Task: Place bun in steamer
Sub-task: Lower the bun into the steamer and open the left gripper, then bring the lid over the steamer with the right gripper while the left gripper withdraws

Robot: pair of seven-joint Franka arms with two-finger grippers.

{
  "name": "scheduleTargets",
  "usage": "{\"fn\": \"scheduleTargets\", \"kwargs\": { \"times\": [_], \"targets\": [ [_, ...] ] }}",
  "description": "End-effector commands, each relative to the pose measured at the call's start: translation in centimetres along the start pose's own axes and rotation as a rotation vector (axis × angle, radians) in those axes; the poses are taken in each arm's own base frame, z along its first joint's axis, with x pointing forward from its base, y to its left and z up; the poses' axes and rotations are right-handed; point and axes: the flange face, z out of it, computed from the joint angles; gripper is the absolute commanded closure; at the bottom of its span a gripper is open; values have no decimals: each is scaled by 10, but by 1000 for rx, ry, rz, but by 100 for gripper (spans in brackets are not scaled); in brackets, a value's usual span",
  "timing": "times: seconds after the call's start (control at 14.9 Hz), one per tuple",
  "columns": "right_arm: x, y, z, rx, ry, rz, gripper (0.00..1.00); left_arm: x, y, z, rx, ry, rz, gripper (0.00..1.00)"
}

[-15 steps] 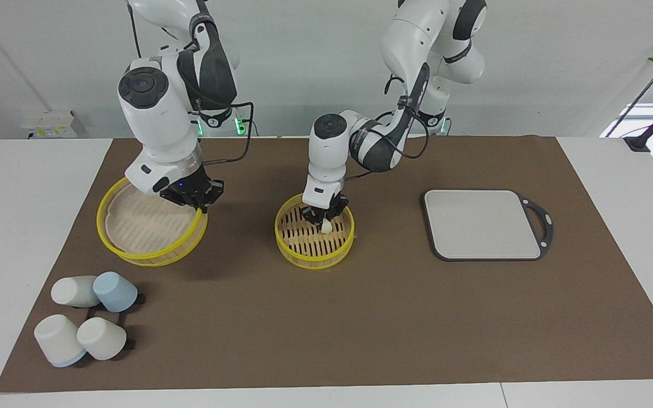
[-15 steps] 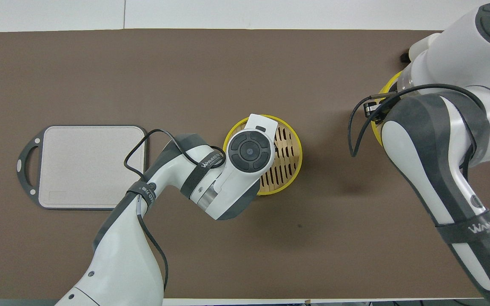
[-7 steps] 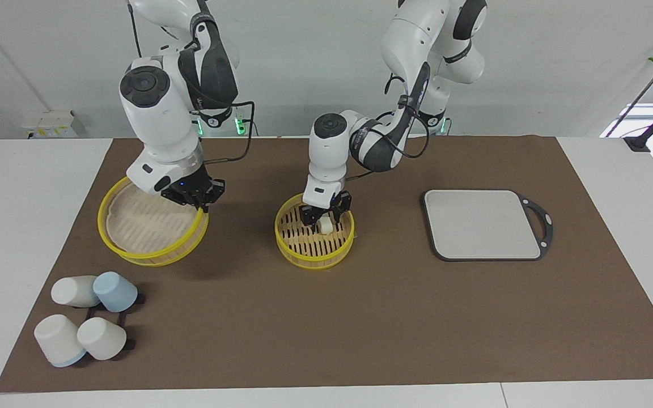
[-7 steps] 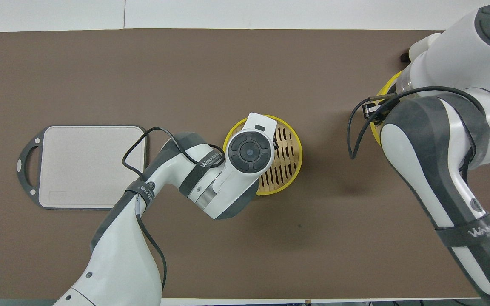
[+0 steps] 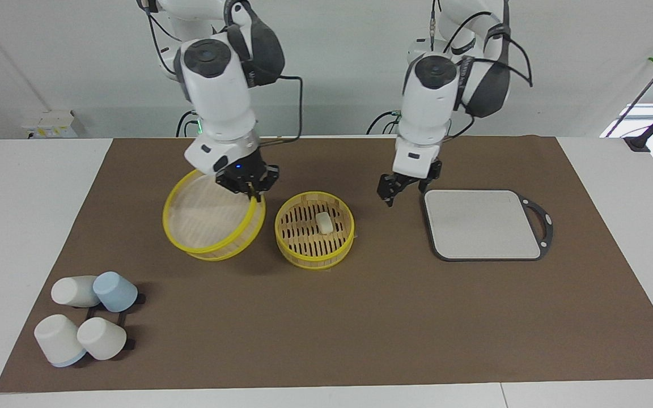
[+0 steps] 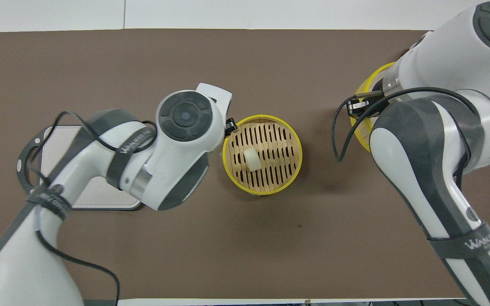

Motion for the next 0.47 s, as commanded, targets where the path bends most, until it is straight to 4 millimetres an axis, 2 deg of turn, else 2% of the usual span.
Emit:
{"fn": "scheduleTargets", "kwargs": {
  "times": [0.0, 0.07, 0.27, 0.4],
  "targets": [
    [14, -71, 26, -28, 9, 71, 93, 21, -77, -28, -18, -53, 105, 0],
    [11, -87, 36, -40, 15, 74, 100, 26, -101, -36, -14, -63, 147, 0],
    [0, -144, 84, -43, 67, 104, 100, 31, -158, -60, -9, -87, 231, 0],
    [-6, -160, 92, -35, 87, 99, 100, 29, -178, -71, -8, -96, 252, 0]
  ]
}}
